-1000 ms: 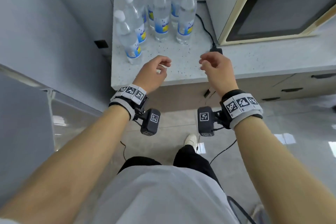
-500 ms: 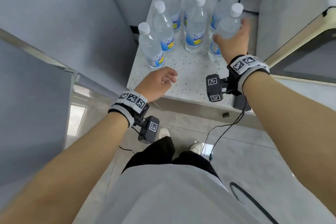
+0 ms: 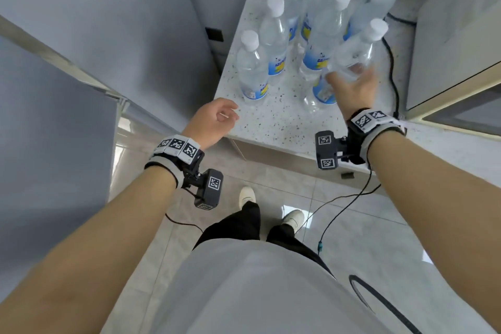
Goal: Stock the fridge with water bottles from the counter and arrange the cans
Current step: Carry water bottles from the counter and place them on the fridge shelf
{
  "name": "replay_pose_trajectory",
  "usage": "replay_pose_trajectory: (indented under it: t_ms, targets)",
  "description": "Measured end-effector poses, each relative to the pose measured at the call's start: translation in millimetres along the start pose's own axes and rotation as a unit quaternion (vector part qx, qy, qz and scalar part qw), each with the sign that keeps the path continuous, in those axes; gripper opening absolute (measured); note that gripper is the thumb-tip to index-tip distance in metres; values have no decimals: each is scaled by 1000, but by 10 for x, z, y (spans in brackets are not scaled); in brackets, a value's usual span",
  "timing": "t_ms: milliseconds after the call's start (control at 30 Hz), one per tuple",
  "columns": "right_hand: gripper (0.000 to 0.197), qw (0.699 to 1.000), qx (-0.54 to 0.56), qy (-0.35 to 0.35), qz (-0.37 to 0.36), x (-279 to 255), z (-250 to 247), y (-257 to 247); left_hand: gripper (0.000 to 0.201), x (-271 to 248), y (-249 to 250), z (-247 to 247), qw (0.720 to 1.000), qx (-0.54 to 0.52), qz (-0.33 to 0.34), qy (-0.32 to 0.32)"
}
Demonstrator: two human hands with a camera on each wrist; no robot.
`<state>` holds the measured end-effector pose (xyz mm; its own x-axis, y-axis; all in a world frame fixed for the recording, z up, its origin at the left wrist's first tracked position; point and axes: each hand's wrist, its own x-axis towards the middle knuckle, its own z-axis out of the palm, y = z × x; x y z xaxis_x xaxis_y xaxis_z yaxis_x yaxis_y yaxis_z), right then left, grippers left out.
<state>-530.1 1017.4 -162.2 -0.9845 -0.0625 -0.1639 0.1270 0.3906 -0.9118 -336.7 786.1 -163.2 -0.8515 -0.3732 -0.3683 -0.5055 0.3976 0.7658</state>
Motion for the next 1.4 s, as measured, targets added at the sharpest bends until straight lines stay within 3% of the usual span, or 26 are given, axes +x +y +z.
replay_pose_trajectory:
  t_ms: [133,233,433,600,700,800,900,1067,1233,1333,1400]
  targets:
    - [48,998,33,-46,-18,-301,130,-64,54,212,59,-117,998,-23,7,56]
    - [47,997,33,-71,-29,-415,113,-158,78,438,192,-86,995,-71,33,53]
    - [55,997,10,-75,-34,-496,-85,-243,90,903,245,156,989,-135,56,21]
    - [50,997,-32,-60,-28,-506,-233,-261,67,1053,219,196,983,-179,50,15]
    - [43,995,-41,-82,-39,-439,-280,-318,50,966,241,139,965,-256,8,56]
    - [41,991,-32,-120,-57,-387,-254,-420,46,749,269,84,938,-324,-47,113]
    - [41,983,-7,-171,-70,-370,-133,-478,29,432,278,35,922,-348,-85,149]
    - [53,954,24,-281,-98,-443,146,-471,42,-254,134,62,894,-345,-142,248]
    - [41,916,33,-389,-96,-787,406,-392,21,-1084,-71,301,811,-408,-216,359]
    - [46,875,48,-472,-94,-1128,544,-367,32,-1634,-184,384,758,-421,-253,429]
    - [46,844,34,-524,-109,-1403,640,-395,42,-2023,-251,417,744,-409,-271,454]
